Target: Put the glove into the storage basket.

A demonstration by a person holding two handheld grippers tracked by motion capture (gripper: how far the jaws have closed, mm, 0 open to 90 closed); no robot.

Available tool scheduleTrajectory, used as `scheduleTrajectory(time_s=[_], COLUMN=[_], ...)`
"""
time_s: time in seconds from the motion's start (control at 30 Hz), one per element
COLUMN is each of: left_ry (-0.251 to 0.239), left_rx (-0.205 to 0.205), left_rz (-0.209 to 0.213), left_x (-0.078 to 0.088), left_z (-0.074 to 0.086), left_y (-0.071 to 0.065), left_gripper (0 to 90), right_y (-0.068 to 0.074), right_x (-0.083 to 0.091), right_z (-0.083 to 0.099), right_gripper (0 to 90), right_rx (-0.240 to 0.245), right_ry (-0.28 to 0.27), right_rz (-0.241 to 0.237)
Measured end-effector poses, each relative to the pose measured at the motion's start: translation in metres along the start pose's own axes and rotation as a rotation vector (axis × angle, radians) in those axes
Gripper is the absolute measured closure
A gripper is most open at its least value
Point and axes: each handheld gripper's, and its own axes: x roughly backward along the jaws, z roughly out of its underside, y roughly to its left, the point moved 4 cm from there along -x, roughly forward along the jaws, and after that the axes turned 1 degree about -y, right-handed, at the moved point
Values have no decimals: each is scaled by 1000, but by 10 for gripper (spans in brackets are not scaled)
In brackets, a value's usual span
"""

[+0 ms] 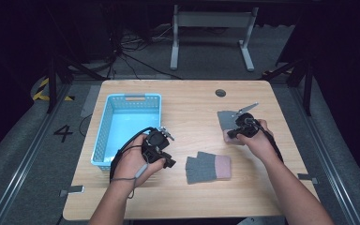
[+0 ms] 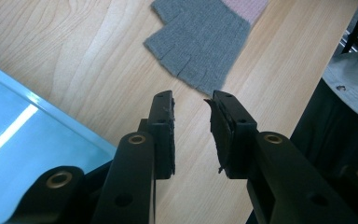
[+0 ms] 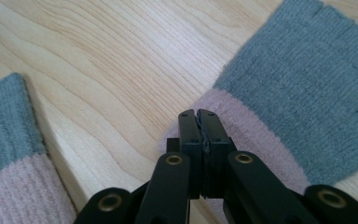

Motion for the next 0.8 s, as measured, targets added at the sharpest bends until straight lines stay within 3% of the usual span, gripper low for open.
scheduleTrajectory(time_s=[0.8], left_ry=[8], left_rx=[0], left_rz=[9], left_x=[-4], left_z=[-2], left_y=[0], left_gripper=[695], right_y=[-4], right_x=[-2], right_z=[4], right_gripper=[896], right_rx=[-15], right_ry=[14], right_rz=[-19])
